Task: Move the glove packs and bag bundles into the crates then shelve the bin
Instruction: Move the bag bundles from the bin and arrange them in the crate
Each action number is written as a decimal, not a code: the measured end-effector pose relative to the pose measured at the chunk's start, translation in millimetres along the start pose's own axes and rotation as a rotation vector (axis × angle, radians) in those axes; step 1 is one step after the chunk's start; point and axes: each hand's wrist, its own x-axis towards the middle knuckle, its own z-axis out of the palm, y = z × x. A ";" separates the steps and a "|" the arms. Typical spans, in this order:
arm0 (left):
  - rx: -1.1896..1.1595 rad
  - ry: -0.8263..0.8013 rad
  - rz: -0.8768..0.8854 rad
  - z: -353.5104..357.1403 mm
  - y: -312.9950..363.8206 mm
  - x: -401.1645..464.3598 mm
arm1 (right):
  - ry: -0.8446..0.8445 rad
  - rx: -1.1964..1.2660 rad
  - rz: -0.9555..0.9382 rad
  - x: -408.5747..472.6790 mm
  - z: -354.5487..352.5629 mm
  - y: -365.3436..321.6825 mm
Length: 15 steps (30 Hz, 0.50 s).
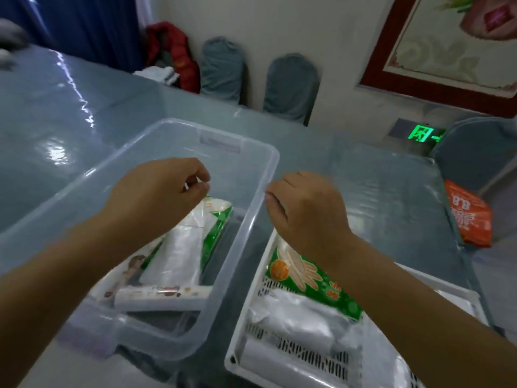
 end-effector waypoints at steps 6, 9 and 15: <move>0.173 -0.195 0.009 -10.7 -113.5 23.3 | -0.349 0.060 0.058 69.9 81.5 -68.0; 0.322 -0.291 0.079 -11.7 -159.4 36.7 | -0.534 0.063 0.156 97.3 135.3 -86.1; 0.362 -0.320 0.262 -1.7 -216.6 46.1 | -1.058 -0.119 0.257 116.4 218.0 -99.9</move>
